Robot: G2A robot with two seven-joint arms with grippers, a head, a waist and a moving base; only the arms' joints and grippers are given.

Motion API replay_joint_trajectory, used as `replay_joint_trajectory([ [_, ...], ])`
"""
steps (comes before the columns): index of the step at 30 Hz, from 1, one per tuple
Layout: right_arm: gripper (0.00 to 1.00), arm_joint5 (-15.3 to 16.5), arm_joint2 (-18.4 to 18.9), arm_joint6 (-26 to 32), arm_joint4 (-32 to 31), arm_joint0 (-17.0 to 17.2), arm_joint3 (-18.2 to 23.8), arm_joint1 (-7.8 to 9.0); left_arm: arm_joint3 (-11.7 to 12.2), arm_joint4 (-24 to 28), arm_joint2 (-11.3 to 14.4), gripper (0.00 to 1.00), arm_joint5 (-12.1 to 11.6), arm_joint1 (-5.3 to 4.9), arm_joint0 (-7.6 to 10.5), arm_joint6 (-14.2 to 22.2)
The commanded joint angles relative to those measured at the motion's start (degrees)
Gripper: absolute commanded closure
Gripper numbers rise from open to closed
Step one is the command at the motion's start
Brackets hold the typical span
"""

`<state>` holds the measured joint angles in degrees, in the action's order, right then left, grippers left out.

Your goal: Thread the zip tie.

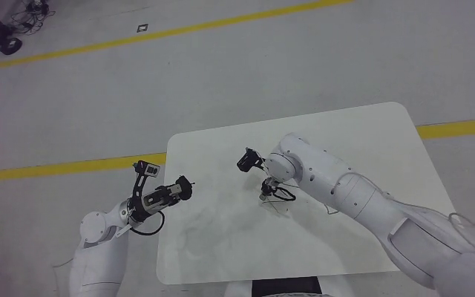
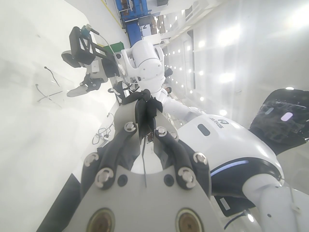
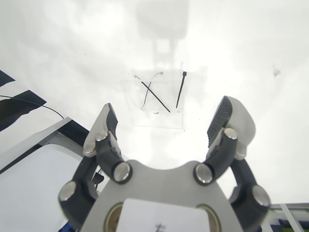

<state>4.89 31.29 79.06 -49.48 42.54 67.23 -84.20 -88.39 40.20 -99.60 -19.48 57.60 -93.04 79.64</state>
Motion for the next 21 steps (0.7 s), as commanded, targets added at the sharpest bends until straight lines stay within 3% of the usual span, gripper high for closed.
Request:
replay_joint_trajectory([
  [1, 0.00, 2.30, -1.38, 0.58, -1.69, -0.19, -0.38, -0.08, 0.00, 0.00, 0.00, 1.00, 0.00, 0.00, 0.00, 0.00],
  [6, 0.00, 5.37, -3.10, 0.58, -1.13, -1.26, -1.51, -0.39, 0.00, 0.00, 0.00, 1.00, 0.00, 0.00, 0.00, 0.00],
  [13, 0.00, 5.45, -3.15, -0.26, -1.37, -0.92, -1.50, -0.36, 0.00, 0.00, 0.00, 1.00, 0.00, 0.00, 0.00, 0.00],
  [19, 0.00, 8.22, -3.58, 0.17, -3.41, -0.51, -1.18, -0.10, 0.00, 0.00, 0.00, 1.00, 0.00, 0.00, 0.00, 0.00],
  [21, 0.38, 8.34, -3.43, 0.30, -4.05, -0.43, -0.90, 0.00, 0.00, 0.00, 0.00, 1.00, 0.00, 0.00, 0.00, 0.00],
])
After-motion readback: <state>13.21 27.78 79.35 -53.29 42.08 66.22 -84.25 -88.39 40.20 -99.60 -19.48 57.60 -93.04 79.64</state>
